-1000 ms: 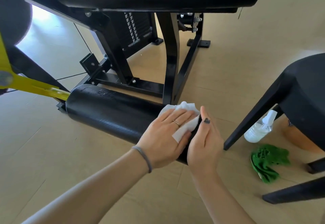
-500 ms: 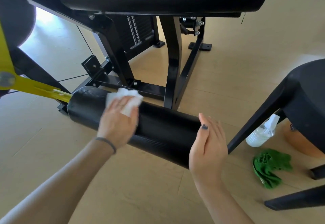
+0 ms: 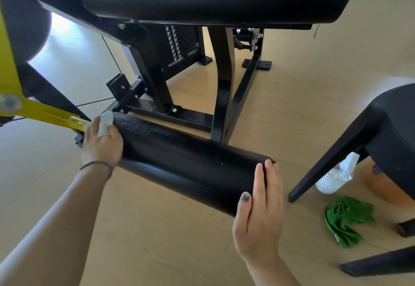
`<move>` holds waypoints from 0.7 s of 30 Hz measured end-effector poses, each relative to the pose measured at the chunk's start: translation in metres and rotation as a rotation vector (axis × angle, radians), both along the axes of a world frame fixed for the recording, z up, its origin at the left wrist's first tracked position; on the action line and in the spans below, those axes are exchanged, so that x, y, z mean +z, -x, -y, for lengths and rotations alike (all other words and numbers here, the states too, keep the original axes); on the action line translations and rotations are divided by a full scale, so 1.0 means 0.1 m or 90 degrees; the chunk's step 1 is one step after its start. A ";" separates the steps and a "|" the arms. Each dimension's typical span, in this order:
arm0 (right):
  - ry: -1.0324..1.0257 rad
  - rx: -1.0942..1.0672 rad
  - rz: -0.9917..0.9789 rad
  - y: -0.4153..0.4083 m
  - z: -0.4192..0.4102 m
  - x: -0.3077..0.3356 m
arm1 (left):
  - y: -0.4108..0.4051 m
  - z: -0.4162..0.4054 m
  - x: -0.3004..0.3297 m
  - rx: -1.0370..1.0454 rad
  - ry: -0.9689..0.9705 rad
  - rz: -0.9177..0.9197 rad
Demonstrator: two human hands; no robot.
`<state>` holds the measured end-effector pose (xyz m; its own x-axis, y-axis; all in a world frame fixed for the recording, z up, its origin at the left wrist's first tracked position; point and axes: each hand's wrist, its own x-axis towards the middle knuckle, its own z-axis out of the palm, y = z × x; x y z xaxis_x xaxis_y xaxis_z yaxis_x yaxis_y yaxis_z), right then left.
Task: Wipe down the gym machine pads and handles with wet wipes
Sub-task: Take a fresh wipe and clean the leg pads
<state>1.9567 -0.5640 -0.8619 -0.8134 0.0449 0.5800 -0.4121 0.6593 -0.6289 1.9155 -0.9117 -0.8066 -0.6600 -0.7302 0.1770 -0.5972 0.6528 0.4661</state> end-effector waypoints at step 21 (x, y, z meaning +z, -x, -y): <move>0.139 -0.008 0.107 0.07 -0.04 0.03 | 0.02 -0.77 0.11 -0.194 0.134 0.038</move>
